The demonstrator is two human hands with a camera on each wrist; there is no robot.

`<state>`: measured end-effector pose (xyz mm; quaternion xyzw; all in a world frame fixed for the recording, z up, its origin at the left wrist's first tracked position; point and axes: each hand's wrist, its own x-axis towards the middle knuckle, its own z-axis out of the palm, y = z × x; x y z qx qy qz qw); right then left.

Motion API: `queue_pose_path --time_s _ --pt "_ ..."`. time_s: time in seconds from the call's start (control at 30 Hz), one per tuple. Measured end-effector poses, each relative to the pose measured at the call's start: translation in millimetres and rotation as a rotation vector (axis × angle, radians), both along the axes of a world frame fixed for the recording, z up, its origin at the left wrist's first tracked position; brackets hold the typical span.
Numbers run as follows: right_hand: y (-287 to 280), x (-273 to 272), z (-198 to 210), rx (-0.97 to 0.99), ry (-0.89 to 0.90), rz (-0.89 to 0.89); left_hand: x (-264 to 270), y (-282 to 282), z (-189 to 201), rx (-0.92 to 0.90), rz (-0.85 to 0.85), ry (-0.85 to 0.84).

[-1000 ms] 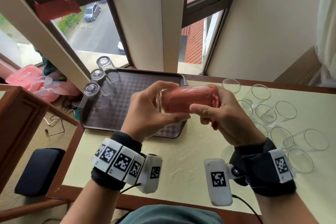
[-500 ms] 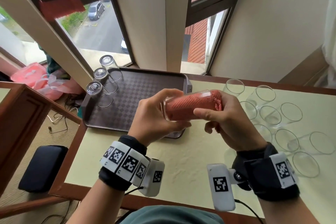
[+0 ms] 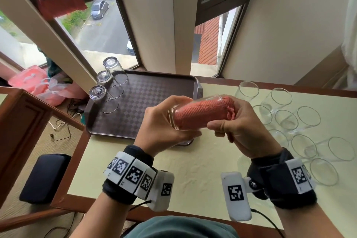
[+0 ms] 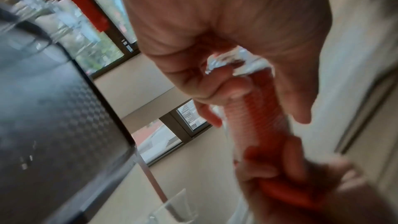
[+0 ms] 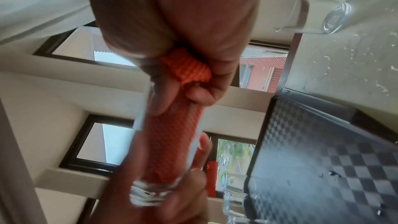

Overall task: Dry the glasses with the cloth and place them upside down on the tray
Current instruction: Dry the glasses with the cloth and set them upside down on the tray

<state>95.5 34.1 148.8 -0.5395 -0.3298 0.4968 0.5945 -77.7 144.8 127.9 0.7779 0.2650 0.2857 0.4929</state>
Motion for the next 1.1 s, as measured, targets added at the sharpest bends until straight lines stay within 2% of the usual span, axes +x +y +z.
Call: queue_pose_path --time_s 0.1,0.17,0.23,0.37,0.43,0.47,0.53,0.6,0.63,0.73,0.83,0.87,0.9,1.0,1.03,1.1 --pt "3.2 -7.1 -11.0 0.085 0.121 -0.129 0.2 1.1 7.3 -0.423 -0.055 -0.067" --pt "4.9 -12.1 -16.3 0.089 0.066 -0.165 1.1 4.4 10.0 -0.526 -0.042 -0.063" --pt "4.8 -14.9 -16.3 0.074 -0.018 -0.124 -0.6 10.4 12.4 -0.467 -0.023 -0.021" --pt "-0.4 -9.7 -16.7 0.014 0.119 -0.035 -9.2 20.6 18.6 -0.106 -0.148 0.105" --pt "-1.8 -8.6 -15.7 0.053 0.169 -0.032 -9.9 20.3 18.5 -0.036 -0.192 0.109" --pt "-1.4 -8.9 -14.6 0.075 0.191 -0.057 -8.7 19.3 17.8 -0.081 -0.197 0.095" --pt "-0.8 -10.3 -13.3 0.108 0.197 -0.133 -4.5 14.4 18.2 -0.301 -0.194 0.047" --pt "0.3 -11.4 -8.0 0.113 0.135 -0.159 -0.7 8.9 16.2 -0.495 -0.182 -0.024" --pt "0.4 -12.2 -5.1 0.118 0.094 -0.138 -0.1 7.8 15.9 -0.528 -0.16 -0.053" --pt "-2.6 -11.3 1.8 0.112 -0.015 -0.026 -2.2 10.3 16.5 -0.372 -0.126 -0.072" --pt "-5.3 -4.2 2.4 0.055 0.025 0.004 -2.0 10.9 12.8 -0.096 -0.163 -0.02" --pt "-4.2 -3.7 3.1 0.057 0.039 -0.013 -1.1 8.8 11.0 -0.064 -0.16 -0.017" --pt "-2.9 -4.0 2.6 0.074 0.055 -0.048 0.3 7.4 9.4 -0.083 -0.149 -0.015" --pt "-1.1 -9.3 0.8 0.098 0.063 -0.176 4.9 4.0 13.2 -0.435 -0.149 -0.049" --pt "-1.6 -11.5 0.4 0.092 0.035 -0.19 5.2 4.2 13.5 -0.497 -0.132 -0.054" --pt "-4.2 -16.1 0.5 0.068 -0.044 -0.158 3.1 5.9 13.6 -0.414 -0.078 -0.045"
